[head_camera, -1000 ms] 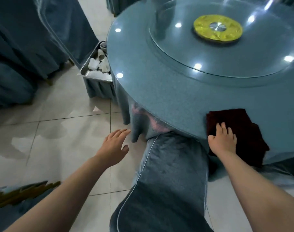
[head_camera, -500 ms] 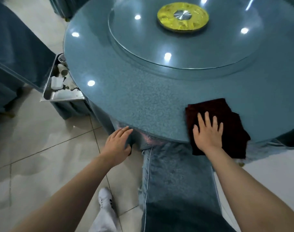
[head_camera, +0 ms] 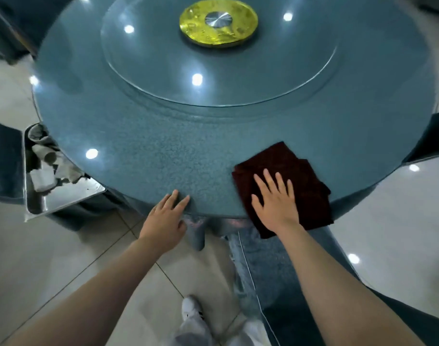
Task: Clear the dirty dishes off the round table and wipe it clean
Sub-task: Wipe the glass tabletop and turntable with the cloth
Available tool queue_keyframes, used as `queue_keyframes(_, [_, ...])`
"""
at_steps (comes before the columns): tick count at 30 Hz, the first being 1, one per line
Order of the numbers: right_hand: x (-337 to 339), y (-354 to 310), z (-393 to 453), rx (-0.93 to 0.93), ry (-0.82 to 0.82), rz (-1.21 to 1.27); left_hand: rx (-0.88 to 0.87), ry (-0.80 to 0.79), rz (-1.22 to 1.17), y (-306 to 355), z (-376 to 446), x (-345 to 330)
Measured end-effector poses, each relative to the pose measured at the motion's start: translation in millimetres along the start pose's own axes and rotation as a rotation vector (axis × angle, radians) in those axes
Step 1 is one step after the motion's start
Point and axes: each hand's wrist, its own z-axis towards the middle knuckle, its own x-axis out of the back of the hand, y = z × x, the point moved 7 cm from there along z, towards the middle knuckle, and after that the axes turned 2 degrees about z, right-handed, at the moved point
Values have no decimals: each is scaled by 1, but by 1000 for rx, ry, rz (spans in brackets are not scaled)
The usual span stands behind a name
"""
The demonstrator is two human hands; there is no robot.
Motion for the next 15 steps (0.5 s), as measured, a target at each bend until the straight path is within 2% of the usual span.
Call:
queue_keyframes(5, [15,111,-19,-411,42,27,-50,63,35,-5,12,23])
queue_keyframes(8, [17,118,-17,-543,13,35,-70,68,9,-10,30,33])
queue_keyframes(10, [18,75,-6,-431,38,11,-54,83,-29,-13,49,39])
queue_keyframes(13, [6,-35,3,-25,16,-36,29,96,-41,-19,79,44])
queue_keyframes(15, [-7,-93,4,174,-30,-37,84,105,-30,-24,97,46])
